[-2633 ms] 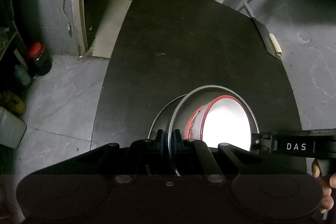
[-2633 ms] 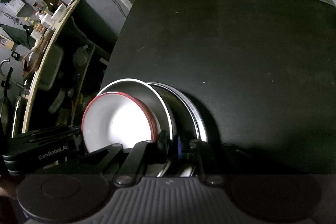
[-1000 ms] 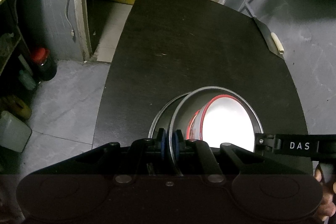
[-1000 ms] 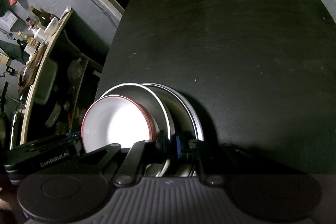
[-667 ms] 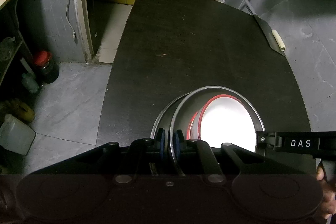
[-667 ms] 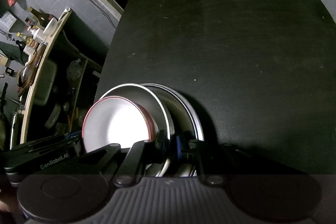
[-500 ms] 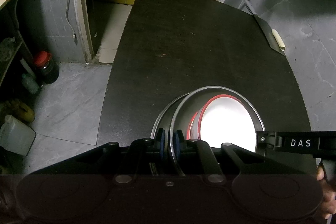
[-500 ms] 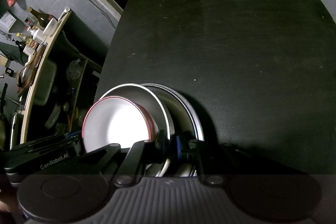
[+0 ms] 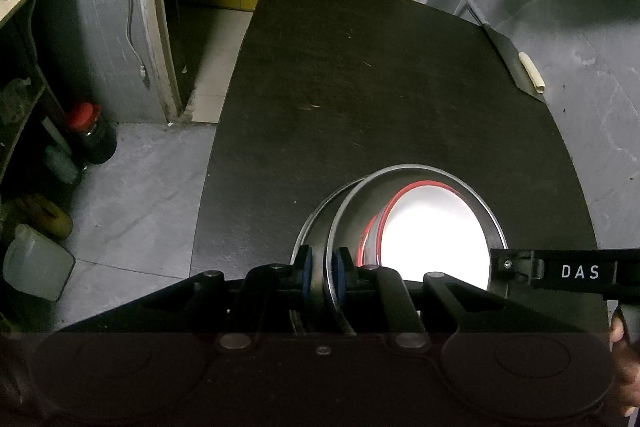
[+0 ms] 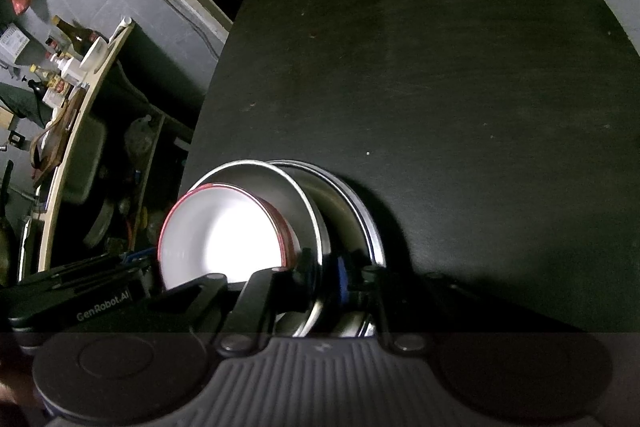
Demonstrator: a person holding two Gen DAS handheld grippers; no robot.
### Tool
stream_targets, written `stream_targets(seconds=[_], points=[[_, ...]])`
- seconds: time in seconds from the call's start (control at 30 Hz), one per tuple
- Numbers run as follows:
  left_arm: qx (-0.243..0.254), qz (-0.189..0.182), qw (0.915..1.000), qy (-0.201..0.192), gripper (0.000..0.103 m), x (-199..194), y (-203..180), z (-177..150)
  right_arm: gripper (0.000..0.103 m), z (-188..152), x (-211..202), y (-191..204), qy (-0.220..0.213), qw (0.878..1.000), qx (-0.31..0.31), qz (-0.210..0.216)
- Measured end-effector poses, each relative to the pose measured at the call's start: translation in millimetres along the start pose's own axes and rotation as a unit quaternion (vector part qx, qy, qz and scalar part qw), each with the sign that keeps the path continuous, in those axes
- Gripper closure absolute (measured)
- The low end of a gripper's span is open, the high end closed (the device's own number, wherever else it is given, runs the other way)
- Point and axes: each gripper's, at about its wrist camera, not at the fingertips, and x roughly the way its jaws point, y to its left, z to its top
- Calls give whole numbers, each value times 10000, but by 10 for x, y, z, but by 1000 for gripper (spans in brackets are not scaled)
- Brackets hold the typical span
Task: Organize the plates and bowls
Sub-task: 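Lower the bowl stack onto the steel plates with both grippers, then open both grippers and pull them back from the stack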
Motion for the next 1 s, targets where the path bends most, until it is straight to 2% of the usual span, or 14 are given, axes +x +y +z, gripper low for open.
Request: stream_targets(seconds=[0.2,0.27,0.3,0.33,0.37,0.43,0.47,0.53,0.6,0.7,0.8,1.0], points=[[-9,22,10000,-15,87,-24,-10,4,82,-17,-57,-9,-88,10000,15,-28],[23,177,9998,-58,74,-48,-20,-3,78,-28,-90,-11,-154,9999,24,-62],[60,433,9990,-77,56,-60,-22,-7,76,-31,-108,-18,-184,9998,30,-74],[106,597,9981,-108,43,-66,-26,-8,75,-37,-125,-24,-208,9997,42,-77],[167,676,9973,-212,39,-99,-13,-19,74,-48,-139,-26,-231,9997,60,-78],[208,577,9974,-377,25,-176,25,-27,73,-64,-158,-19,-279,9995,82,-107],[212,570,9973,-422,23,-208,37,-30,69,-81,-173,-5,-325,9993,75,-175],[246,585,9969,-466,18,-247,67,-45,43,-114,-206,30,-444,9978,2,-482],[291,584,9967,-490,15,-283,86,-73,41,-170,-272,34,-591,9969,26,-522],[365,564,9965,-497,12,-331,120,-114,26,-281,-356,46,-793,9952,62,-570],[439,519,9962,-541,6,-377,131,-130,17,-427,-437,112,-1012,9924,16,-706],[639,353,9952,-648,2,-536,200,-261,8,-722,-578,247,-1329,9878,63,-812]])
